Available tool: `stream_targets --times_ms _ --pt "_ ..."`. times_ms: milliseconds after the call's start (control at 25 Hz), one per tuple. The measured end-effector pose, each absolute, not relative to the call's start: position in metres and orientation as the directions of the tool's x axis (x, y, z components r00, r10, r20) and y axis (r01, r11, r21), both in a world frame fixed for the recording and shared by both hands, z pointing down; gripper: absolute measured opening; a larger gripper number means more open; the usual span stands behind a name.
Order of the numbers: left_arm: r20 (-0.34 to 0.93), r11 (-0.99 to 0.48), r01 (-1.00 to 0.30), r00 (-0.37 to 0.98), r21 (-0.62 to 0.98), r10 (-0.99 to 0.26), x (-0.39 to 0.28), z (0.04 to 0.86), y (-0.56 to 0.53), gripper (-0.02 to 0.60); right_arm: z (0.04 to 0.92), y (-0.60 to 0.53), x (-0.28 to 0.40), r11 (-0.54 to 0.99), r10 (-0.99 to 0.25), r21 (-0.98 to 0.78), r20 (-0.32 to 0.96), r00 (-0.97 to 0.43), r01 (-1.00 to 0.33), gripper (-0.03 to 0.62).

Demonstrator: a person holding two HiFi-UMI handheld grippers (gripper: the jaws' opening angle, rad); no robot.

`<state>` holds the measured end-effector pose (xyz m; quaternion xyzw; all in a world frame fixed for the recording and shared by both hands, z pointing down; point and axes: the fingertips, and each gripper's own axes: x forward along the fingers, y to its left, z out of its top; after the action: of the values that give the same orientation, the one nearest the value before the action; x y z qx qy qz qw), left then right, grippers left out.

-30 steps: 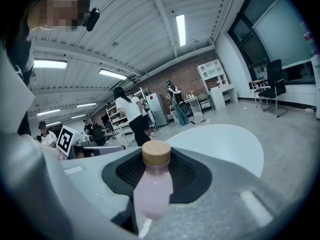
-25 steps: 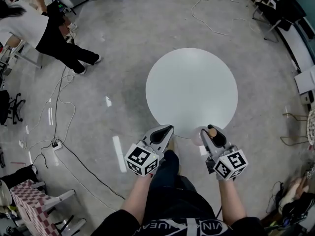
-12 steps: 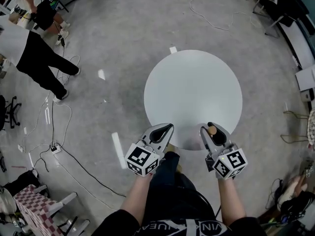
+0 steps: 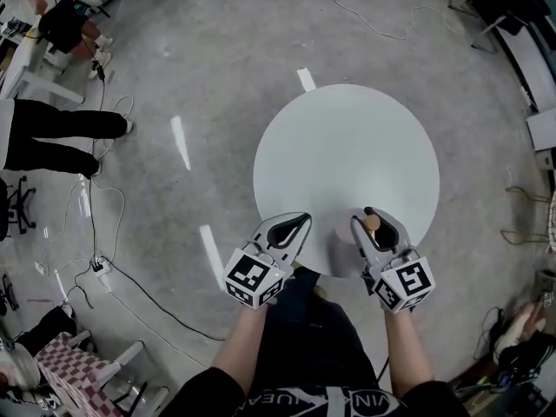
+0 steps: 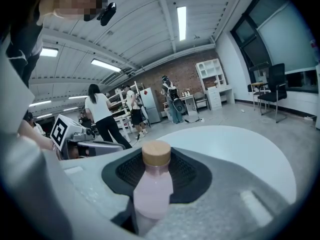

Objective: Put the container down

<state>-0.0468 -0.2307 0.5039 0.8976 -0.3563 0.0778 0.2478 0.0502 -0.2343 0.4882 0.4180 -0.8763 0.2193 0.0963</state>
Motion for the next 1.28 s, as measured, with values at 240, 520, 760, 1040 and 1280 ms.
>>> stream_targets --times_ms 240,520,760,1040,1280 --pt "0.331 -0.63 -0.673 0.739 0.386 -0.587 -0.043 0.517 -0.244 0.014 0.501 -0.254 0.05 0.553 -0.695 -0.276 0.368 -0.618 -0.786 0.132" --pt "0.324 -0.625 -0.668 0.744 0.404 -0.585 -0.045 0.524 -0.256 0.014 0.51 -0.266 0.046 0.551 -0.7 -0.245 0.385 -0.602 -0.798 0.132" --pt "0.32 -0.618 -0.67 0.741 0.41 -0.591 -0.046 0.528 -0.265 0.014 0.516 -0.276 0.045 0.56 -0.702 -0.217 0.388 -0.597 -0.8 0.132" --pt "0.323 -0.617 -0.667 0.743 0.418 -0.586 -0.045 0.531 -0.265 0.014 0.521 -0.277 0.041 0.587 -0.69 -0.175 0.404 -0.601 -0.791 0.132" --pt "0.325 -0.615 -0.664 0.746 0.424 -0.581 -0.038 0.532 -0.268 0.014 0.523 -0.279 0.042 0.602 -0.681 -0.162 0.408 -0.609 -0.782 0.132"
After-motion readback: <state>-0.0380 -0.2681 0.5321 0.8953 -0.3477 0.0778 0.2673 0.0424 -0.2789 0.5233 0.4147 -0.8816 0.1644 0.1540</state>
